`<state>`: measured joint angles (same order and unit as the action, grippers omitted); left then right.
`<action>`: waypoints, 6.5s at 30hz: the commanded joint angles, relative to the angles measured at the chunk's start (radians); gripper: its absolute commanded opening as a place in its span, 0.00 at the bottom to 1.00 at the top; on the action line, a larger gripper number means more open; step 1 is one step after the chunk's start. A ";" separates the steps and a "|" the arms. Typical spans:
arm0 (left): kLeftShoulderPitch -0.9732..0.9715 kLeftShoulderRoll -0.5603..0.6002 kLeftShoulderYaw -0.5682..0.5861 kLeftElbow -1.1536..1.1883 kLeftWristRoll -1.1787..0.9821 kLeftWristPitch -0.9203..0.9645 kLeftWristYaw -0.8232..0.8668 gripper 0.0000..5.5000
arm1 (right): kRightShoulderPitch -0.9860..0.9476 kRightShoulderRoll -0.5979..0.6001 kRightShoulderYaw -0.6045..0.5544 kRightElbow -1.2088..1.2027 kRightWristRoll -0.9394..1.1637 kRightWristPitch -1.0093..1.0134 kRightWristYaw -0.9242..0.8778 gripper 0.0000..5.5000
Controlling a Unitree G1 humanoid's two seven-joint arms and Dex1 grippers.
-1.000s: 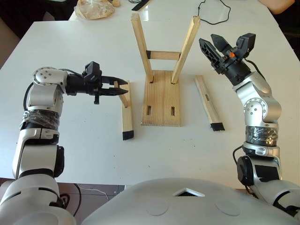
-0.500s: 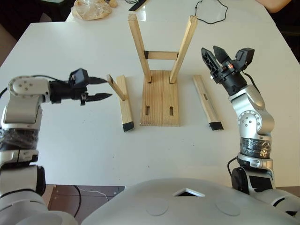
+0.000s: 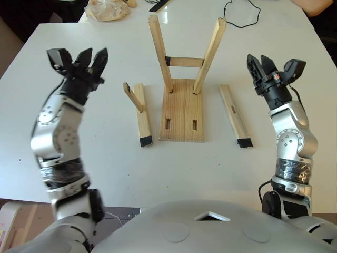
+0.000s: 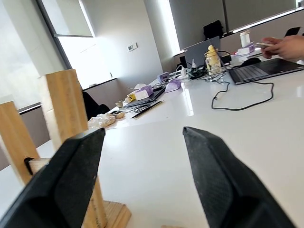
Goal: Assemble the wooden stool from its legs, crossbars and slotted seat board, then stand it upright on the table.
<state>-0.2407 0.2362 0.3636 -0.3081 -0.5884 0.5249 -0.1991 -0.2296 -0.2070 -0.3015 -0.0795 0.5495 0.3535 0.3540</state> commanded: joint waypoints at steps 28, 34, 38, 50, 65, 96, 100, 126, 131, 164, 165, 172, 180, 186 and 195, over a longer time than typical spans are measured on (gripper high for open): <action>0.008 -0.224 -0.112 -0.014 0.172 -0.043 0.368 0.48 | -0.180 0.057 0.000 0.229 -0.055 -0.014 -0.173 0.55; -0.074 -0.124 -0.007 -0.195 0.252 -0.065 0.465 0.48 | -0.116 0.073 0.003 0.180 -0.057 -0.003 -0.183 0.55; 0.219 -0.060 -0.039 -0.226 0.293 0.102 0.395 0.48 | -0.055 0.084 0.002 0.137 -0.064 -0.003 -0.198 0.55; 0.621 -0.111 -0.298 -0.459 0.199 0.285 0.251 0.68 | 0.009 0.066 0.009 0.114 -0.090 0.003 -0.196 0.55; 0.400 -0.172 -0.303 -0.323 0.241 0.596 0.327 0.71 | -0.013 0.078 0.037 0.160 -0.110 -0.012 -0.186 0.55; -0.400 -0.159 0.312 -0.092 -0.062 0.386 0.242 0.37 | -0.234 -0.049 0.118 -0.175 -0.131 0.171 -0.182 0.55; -0.466 -0.182 0.359 -0.114 -0.353 0.309 0.141 0.37 | -0.488 -0.108 0.227 -0.080 -0.214 0.169 -0.096 0.55; 0.005 0.204 -0.119 -0.224 -0.428 0.175 -0.609 0.37 | -0.823 -0.249 0.189 0.179 0.393 0.658 0.586 0.68; 0.003 0.225 -0.139 -0.210 -0.427 0.156 -0.623 0.37 | -0.822 -0.270 0.195 0.163 0.418 0.698 0.654 0.68; -0.027 0.371 -0.265 -0.163 -0.353 0.134 -0.819 0.37 | -0.754 -0.341 0.302 0.035 0.394 0.677 0.913 0.39; -0.029 0.369 -0.267 -0.164 -0.354 0.133 -0.818 0.37 | -0.745 -0.343 0.303 0.026 0.396 0.677 0.913 0.39; -0.040 0.386 -0.321 -0.122 -0.239 0.107 -0.808 0.37 | -0.683 -0.359 0.303 0.004 0.344 0.603 0.894 0.39; 0.018 0.406 -0.365 -0.061 -0.091 0.053 -0.779 0.57 | -0.546 -0.370 0.218 -0.013 0.298 0.510 0.797 0.38; 0.160 0.330 -0.199 0.153 -0.020 -0.059 -0.621 0.57 | -0.428 -0.369 0.320 -0.035 0.073 0.276 0.756 0.38; 0.273 0.045 -0.014 0.065 -0.115 -0.122 -0.264 0.57 | -0.305 -0.409 0.357 -0.127 0.046 0.199 0.831 0.38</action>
<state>0.0258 0.3148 0.3206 -0.2213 -0.6886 0.4143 -0.5222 -0.5638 -0.5904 0.0485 -0.1664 0.5745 0.5449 1.1555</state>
